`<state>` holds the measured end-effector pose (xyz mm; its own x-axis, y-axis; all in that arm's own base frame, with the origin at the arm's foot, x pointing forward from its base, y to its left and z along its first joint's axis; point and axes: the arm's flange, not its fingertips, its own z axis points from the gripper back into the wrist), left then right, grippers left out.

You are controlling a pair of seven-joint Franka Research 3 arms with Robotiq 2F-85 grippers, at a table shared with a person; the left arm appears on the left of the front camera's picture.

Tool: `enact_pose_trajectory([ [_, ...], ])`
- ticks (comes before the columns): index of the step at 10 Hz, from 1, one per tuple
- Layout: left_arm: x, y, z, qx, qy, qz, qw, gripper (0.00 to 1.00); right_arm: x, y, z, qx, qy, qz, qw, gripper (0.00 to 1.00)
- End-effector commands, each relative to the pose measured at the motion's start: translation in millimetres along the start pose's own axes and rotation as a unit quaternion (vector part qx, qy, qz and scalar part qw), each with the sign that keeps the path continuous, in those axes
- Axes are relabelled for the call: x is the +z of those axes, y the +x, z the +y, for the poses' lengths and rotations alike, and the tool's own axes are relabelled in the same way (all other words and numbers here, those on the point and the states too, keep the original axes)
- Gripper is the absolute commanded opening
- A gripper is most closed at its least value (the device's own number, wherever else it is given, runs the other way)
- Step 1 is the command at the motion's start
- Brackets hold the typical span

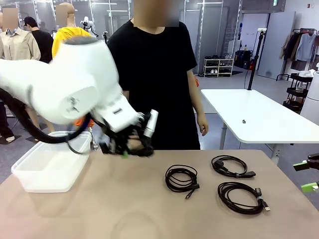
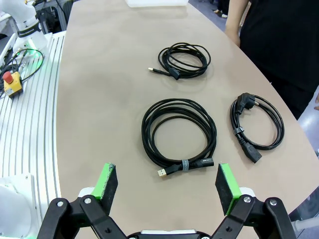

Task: Organize and store the cables.
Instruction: Place the Power Cable into the Organizing box.

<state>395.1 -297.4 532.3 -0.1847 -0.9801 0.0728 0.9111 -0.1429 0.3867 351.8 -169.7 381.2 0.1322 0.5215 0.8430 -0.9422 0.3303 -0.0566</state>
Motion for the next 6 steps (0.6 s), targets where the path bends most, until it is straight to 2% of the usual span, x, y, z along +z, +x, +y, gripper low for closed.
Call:
enact_pose_trajectory([
  [1, 31.1, -65.1, -2.3, -0.043, 0.027, -0.031, 0.998, 0.18, -1.7, 1.0, 0.7, 0.005, -0.006, -0.007, 1.000, 1.00],
  [2, 39.6, -99.1, -0.8, -0.074, 0.058, -0.036, 0.995, 0.18, -1.7, 1.0, 0.7, 0.005, -0.006, -0.007, 1.000, 1.00],
  [4, 48.9, -153.7, -1.4, -0.080, 0.074, -0.024, 0.994, 0.18, -1.7, 1.0, 0.7, 0.005, -0.006, -0.007, 1.000, 1.00],
  [6, 52.4, -194.9, -3.4, -0.078, 0.063, -0.014, 0.995, 0.18, -1.7, 1.0, 0.7, 0.005, -0.006, -0.007, 1.000, 1.00],
])
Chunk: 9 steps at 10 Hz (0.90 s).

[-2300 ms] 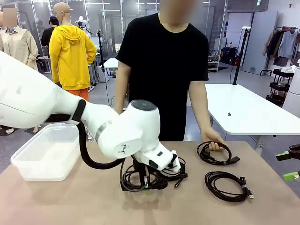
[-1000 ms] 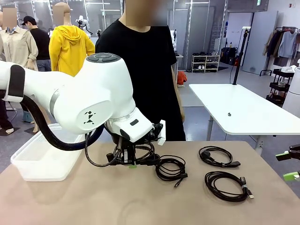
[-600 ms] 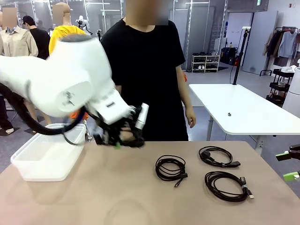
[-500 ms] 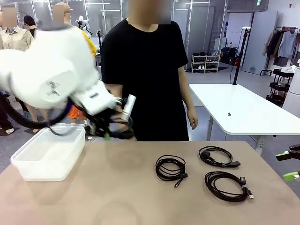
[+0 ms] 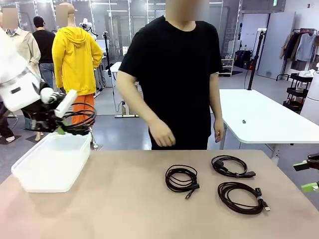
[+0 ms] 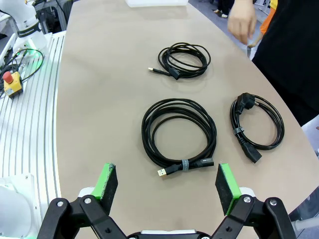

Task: Organize and store the cables.
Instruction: Place the Power Cable into the Organizing box.

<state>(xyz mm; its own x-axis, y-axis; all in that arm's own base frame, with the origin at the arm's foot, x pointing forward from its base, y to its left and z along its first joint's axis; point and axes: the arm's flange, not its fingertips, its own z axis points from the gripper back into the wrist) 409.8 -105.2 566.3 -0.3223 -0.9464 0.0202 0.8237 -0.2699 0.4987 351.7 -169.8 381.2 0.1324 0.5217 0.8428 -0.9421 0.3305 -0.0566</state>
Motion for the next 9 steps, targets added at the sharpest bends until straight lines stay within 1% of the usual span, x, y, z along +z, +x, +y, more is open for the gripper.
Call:
enact_pose_trajectory([
  [1, 1.6, -15.0, -7.3, -0.002, 0.003, 0.002, 1.000, 0.18, -1.7, 1.0, 0.6, 0.005, -0.006, -0.007, 1.000, 1.00],
  [3, 8.6, -19.0, -10.1, 0.010, 0.008, -0.005, 1.000, 0.18, -1.7, 1.0, 0.6, 0.005, -0.006, -0.007, 1.000, 1.00],
  [4, -2.1, -22.2, -7.3, 0.008, -0.004, 0.005, 1.000, 0.18, -1.7, 1.0, 0.6, 0.005, -0.006, -0.007, 1.000, 1.00],
  [7, -2.3, -22.8, -7.7, 0.009, -0.005, 0.006, 1.000, 0.18, -1.7, 1.0, 0.6, 0.005, -0.006, -0.007, 1.000, 1.00],
  [9, -22.0, -53.3, 6.9, 0.018, -0.027, 0.013, 0.999, 0.18, -1.7, 1.0, 0.6, 0.005, -0.006, -0.007, 1.000, 1.00],
])
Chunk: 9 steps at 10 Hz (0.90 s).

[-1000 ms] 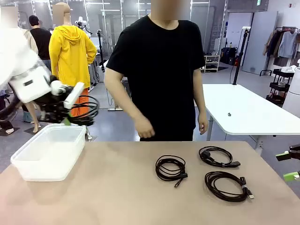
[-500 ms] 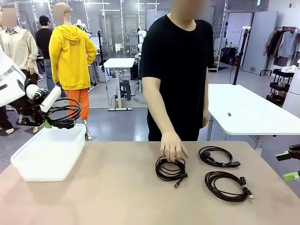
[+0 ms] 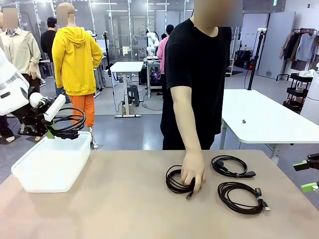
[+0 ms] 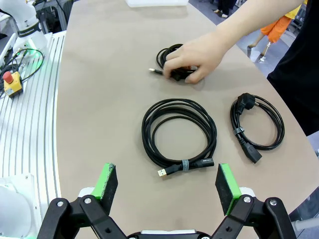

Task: Organize and store the cables.
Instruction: Place the Power Cable into the Organizing box.

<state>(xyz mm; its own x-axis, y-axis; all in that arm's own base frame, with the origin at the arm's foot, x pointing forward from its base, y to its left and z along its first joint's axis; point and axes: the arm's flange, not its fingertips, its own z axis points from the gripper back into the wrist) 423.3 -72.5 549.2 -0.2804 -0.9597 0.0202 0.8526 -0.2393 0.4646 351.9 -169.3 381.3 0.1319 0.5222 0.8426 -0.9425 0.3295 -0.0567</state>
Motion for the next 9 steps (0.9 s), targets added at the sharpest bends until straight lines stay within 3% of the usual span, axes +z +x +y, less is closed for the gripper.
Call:
enact_pose_trajectory([
  [1, -18.0, -32.9, 17.2, 0.002, -0.014, -0.006, 1.000, 0.18, -1.4, 0.7, 0.7, 0.005, -0.006, -0.007, 1.000, 1.00],
  [6, -107.2, -87.4, 52.8, 0.087, -0.092, 0.009, 0.992, 0.18, -1.4, 0.7, 0.7, 0.005, -0.006, -0.007, 1.000, 1.00],
  [9, -158.2, -108.8, 57.8, 0.128, -0.143, -0.017, 0.981, 0.18, -1.4, 0.7, 0.7, 0.005, -0.006, -0.007, 1.000, 1.00],
])
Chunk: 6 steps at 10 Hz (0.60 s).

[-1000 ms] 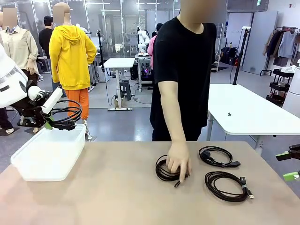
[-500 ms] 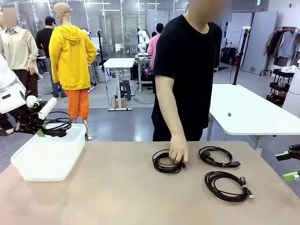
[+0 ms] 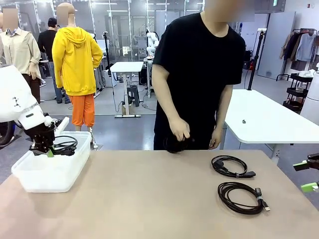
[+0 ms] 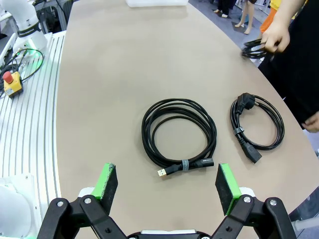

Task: Organize and store the cables.
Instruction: Place the Power Cable into the Organizing box.

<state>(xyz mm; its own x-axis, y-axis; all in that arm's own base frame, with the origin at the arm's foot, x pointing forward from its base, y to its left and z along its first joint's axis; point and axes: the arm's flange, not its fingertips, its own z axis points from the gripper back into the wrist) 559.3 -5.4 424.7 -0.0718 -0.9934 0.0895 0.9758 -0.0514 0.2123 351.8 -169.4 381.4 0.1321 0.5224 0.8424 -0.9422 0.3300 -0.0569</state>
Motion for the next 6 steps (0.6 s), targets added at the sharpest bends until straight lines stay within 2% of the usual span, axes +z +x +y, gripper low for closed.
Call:
enact_pose_trajectory([
  [1, -13.2, -2.9, 21.1, 0.028, -0.033, -0.001, 0.999, 0.18, -1.5, 0.6, 0.6, 0.005, -0.006, -0.008, 1.000, 1.00],
  [2, -25.1, -3.6, 21.0, 0.030, -0.053, -0.008, 0.998, 0.18, -1.5, 0.6, 0.6, 0.005, -0.006, -0.008, 1.000, 1.00],
  [3, -32.5, -3.4, 19.9, 0.032, -0.064, -0.008, 0.997, 0.33, -1.5, 0.6, 0.6, 0.005, -0.006, -0.008, 1.000, 1.00],
  [6, -31.3, -2.7, 19.0, 0.028, -0.064, 0.003, 0.998, 0.90, -1.5, 0.6, 0.6, 0.005, -0.006, -0.008, 1.000, 1.00],
])
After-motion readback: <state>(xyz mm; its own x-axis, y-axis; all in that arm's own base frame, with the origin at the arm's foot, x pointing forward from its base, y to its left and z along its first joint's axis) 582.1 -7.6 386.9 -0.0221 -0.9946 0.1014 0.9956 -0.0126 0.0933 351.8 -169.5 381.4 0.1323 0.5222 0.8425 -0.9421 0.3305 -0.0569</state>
